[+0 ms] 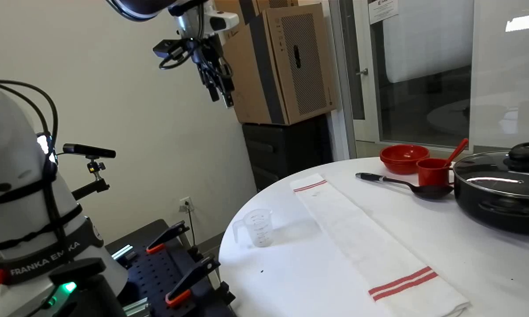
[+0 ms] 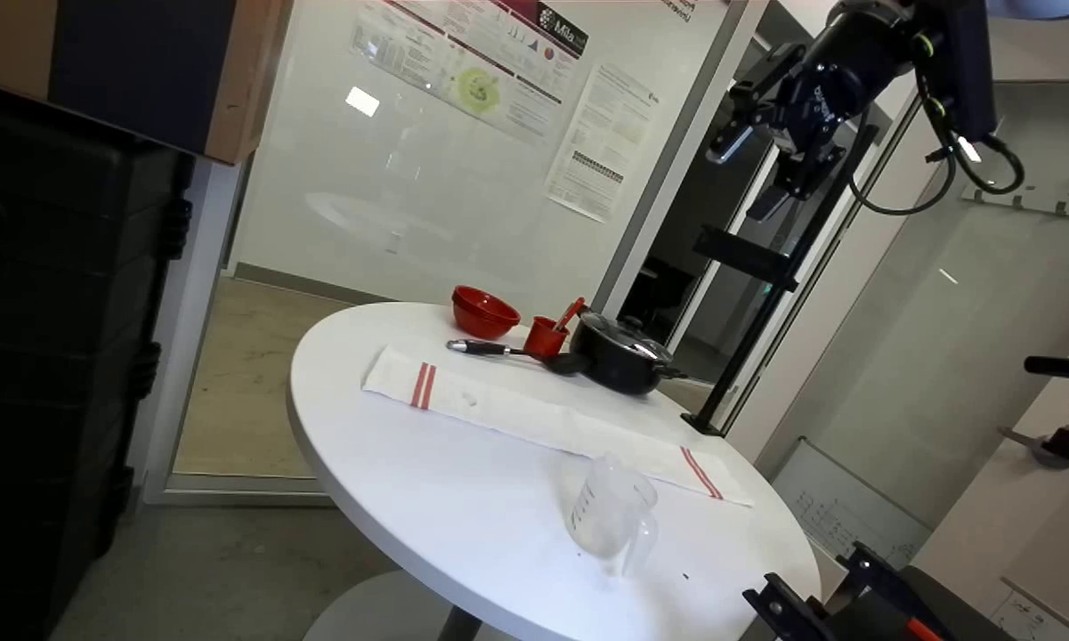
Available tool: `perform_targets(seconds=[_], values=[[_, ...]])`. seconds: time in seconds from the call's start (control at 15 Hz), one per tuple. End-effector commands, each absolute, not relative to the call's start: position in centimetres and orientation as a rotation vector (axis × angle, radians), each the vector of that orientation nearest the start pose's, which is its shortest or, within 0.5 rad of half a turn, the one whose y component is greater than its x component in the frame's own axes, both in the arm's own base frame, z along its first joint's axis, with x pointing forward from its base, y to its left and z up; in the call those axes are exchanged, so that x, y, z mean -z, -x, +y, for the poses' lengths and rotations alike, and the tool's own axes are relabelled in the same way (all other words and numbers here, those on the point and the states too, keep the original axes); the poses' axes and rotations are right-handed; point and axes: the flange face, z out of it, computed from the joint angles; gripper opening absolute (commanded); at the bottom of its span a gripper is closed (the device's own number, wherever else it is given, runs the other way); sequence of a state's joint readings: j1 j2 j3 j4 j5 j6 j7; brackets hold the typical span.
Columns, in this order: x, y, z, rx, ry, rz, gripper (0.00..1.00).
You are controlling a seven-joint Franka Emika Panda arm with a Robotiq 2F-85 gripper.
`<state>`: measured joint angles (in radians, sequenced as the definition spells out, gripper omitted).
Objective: Fold the white towel
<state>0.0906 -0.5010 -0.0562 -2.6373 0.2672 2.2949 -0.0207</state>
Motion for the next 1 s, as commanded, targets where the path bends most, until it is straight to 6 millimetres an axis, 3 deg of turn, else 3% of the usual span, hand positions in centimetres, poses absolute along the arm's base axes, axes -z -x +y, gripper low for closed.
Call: perform_targets(seconds=[0.0,0.47,0.73,0.93], values=[[-42.8,-40.0,-0.8,0.262,2.857,0.218,1.0],[-43.4,-43.1,-14.7,0.277,2.716,0.617,1.0],[-42.9,-45.4,-20.2,0.232,2.673,0.831,1.0],[-41.4,-47.5,-22.7,0.137,2.686,0.934,1.0]])
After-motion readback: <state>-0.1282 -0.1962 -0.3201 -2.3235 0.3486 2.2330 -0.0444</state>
